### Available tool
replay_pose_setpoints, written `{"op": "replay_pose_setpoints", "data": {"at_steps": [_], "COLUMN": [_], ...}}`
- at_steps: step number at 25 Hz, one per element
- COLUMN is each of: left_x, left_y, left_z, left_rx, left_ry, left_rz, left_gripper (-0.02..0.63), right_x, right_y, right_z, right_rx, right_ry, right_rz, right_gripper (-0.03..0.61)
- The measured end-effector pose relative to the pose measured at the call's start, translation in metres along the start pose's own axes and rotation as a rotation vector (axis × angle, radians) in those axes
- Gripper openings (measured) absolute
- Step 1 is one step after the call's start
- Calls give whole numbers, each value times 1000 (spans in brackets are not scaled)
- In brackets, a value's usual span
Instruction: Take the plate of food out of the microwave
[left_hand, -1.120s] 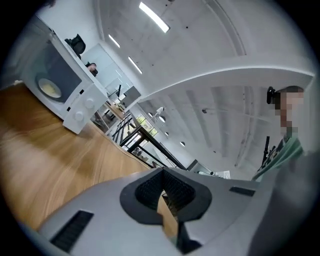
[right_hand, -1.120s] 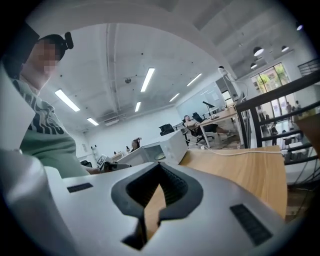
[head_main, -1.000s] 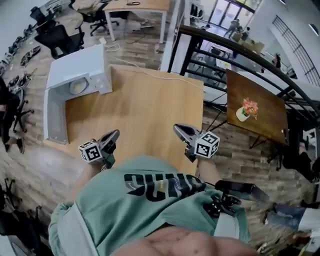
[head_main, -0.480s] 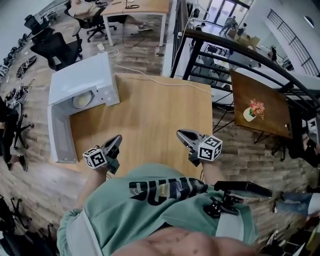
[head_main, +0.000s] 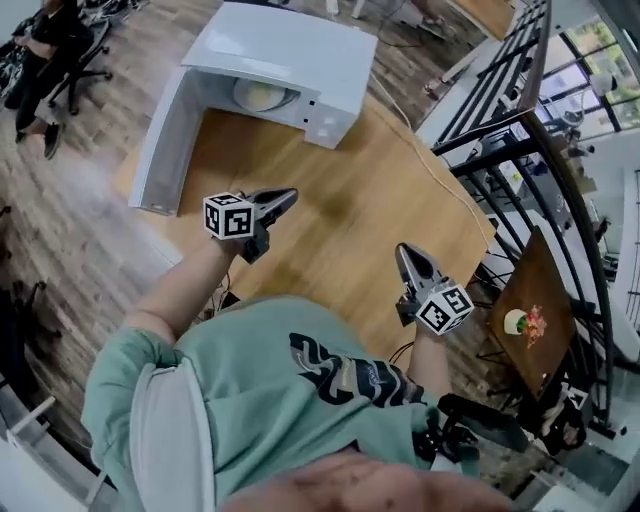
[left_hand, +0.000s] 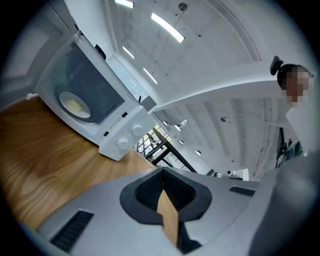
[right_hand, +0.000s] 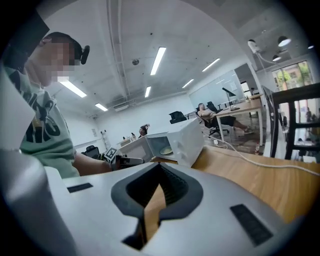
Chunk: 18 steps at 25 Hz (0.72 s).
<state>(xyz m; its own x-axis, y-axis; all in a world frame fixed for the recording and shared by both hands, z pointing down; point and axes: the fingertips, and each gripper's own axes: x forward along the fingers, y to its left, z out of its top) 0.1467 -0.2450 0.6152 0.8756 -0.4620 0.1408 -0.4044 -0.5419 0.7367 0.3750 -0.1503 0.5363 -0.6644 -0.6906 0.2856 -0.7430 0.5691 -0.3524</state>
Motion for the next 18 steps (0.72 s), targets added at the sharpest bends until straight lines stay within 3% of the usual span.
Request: {"op": "replay_pose_setpoints", "data": {"at_steps": [4, 7, 12, 18], "left_x": [-5, -10, -27, -33], "left_y": [56, 106, 187, 254], "left_z": [20, 43, 81, 133], "left_rx": [9, -35, -155, -175], "left_ry": [-43, -111, -252, -325], "left_rz": [145, 256, 436, 597], "left_gripper": [-2, -2, -2, 22], "right_x": [57, 95, 144, 167], "right_y": [-10, -10, -7, -27], "right_z": [13, 18, 3, -22], "right_rx": [-70, -78, -49, 30], "right_ry": [44, 53, 102, 138], "right_rz": [87, 144, 224, 233], "right_gripper": [8, 8, 8, 8]}}
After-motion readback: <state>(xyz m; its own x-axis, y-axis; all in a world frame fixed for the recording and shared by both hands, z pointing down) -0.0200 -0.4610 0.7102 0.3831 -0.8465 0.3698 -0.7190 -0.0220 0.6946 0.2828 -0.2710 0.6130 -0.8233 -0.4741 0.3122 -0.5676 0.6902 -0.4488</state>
